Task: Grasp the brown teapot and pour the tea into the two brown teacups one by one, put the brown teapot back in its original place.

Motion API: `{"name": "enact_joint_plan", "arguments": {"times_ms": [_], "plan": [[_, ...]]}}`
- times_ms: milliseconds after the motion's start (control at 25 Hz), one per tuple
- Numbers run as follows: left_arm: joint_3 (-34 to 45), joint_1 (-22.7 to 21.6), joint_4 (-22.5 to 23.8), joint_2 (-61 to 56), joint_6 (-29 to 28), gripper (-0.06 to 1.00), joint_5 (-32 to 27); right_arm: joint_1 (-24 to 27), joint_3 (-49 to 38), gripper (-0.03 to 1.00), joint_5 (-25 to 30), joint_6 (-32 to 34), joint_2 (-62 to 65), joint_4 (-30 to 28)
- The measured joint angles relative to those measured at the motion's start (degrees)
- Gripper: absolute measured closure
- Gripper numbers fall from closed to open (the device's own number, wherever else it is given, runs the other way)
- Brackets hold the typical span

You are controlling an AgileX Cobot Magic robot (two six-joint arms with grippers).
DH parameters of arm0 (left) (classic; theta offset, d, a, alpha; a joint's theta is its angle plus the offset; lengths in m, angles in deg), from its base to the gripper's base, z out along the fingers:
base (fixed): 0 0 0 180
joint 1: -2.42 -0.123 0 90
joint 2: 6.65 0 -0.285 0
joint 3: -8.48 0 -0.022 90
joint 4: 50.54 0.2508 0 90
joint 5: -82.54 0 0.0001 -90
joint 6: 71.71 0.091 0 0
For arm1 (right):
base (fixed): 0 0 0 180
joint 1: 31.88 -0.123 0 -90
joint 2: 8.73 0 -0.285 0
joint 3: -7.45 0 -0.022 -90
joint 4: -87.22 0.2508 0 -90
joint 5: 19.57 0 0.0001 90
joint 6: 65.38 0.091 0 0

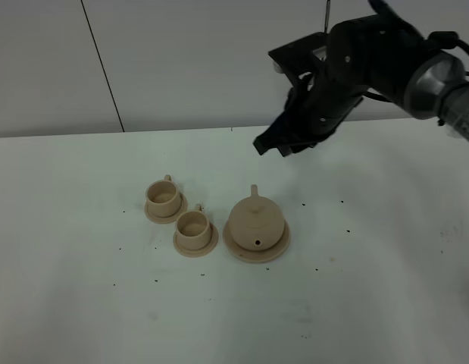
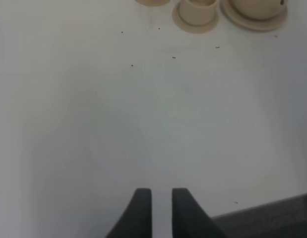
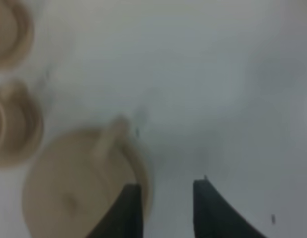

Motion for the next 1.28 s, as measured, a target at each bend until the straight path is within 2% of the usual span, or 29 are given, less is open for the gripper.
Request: {"name": "enact_joint_plan", "arguments": {"times_ms": [280, 520, 920, 1280], "plan": [[0.0, 0.0, 0.0, 0.0, 0.0, 0.77, 0.0, -1.1, 2.1, 0.72, -8.0, -1.4, -3.8, 0.0], [0.0, 0.0, 0.0, 0.0, 0.0, 0.77, 0.0, -1.1, 2.1, 0.72, -10.4, -6.2, -7.1, 0.6], [0.0, 0.0, 0.0, 0.0, 0.0, 0.76, 0.0, -1.5, 2.2, 0.72, -15.3, -18.1, -11.0, 9.4], [0.0, 0.0, 0.0, 0.0, 0.0, 0.75, 0.0, -3.5, 2.2, 0.73, -15.5, -24.6, -13.1, 10.4]]}}
